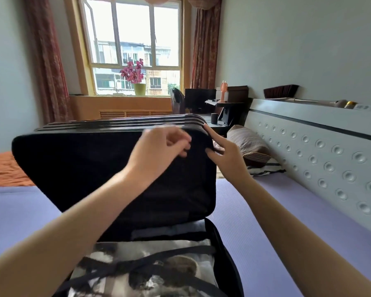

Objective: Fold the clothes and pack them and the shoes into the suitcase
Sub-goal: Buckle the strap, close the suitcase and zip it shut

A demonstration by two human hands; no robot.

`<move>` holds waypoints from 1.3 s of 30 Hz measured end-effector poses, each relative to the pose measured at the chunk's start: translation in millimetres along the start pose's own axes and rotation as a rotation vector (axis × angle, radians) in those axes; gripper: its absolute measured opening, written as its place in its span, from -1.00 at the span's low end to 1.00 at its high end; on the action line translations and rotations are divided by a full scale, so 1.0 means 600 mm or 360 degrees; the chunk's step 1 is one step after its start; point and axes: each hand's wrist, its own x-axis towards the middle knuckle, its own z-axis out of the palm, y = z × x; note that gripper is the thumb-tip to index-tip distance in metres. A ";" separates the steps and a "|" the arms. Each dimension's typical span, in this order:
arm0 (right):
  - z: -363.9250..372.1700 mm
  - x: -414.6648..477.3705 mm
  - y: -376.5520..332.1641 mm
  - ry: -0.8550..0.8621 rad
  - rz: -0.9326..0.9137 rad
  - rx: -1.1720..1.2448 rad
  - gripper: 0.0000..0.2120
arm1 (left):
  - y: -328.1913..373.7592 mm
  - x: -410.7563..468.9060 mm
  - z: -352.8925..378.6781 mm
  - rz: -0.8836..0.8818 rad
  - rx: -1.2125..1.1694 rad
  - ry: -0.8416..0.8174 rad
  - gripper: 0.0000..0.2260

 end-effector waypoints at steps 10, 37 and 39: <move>-0.011 -0.080 -0.040 -0.0056 -0.0069 -0.0076 -0.38 | 0.019 0.069 -0.067 -0.0065 0.1005 -0.1001 -0.04; -0.043 -0.335 -0.105 -0.0284 0.1218 0.1282 -0.57 | 0.037 -0.191 0.012 0.0149 0.1073 -0.0980 0.13; -0.046 -0.356 -0.108 -0.0365 0.1166 0.1097 -0.61 | 0.037 -0.207 0.021 0.0181 0.1099 -0.0973 0.12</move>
